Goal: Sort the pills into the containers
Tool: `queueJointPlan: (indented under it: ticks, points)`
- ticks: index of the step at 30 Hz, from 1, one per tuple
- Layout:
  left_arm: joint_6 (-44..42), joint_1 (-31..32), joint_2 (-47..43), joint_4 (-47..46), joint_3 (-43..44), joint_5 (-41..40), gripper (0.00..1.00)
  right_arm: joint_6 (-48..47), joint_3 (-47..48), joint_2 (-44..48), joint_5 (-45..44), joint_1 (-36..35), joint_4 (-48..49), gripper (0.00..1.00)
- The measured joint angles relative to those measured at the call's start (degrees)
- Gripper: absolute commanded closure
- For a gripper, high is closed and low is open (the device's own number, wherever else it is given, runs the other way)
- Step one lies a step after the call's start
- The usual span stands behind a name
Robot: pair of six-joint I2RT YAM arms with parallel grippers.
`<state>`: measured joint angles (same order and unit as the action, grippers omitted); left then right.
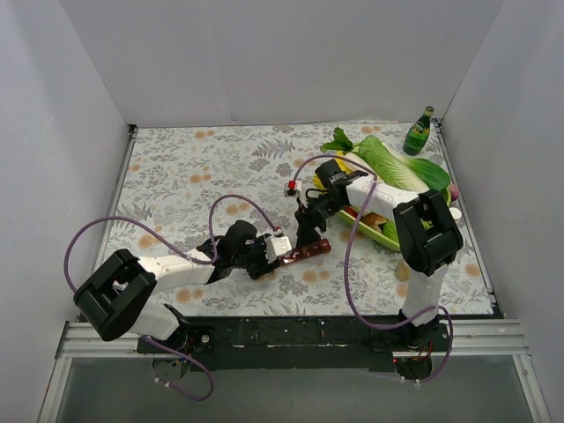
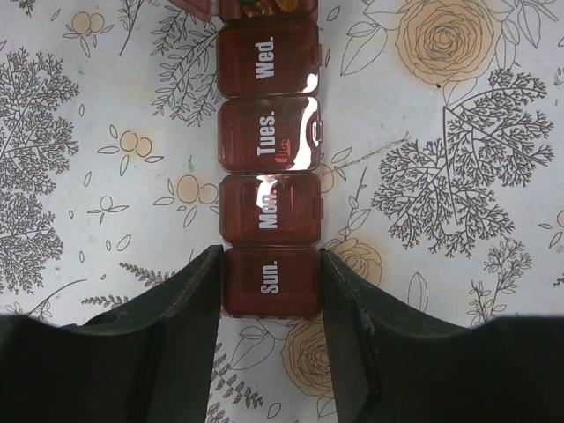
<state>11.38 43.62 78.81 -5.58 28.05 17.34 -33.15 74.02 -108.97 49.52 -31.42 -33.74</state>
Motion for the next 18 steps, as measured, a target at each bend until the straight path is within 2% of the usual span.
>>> queueJointPlan:
  ticks: [11, 18]
  points:
    - [1.70, 0.00, 2.27, 1.90, 2.89, -0.15, 0.84, -1.38, -6.12, 7.06, -0.39, -0.13, -2.64, 0.39]
    - [2.89, 0.00, 3.28, 2.16, 3.98, -0.24, 0.84, -0.74, -10.21, 7.78, -2.10, -0.81, -3.43, 0.41]
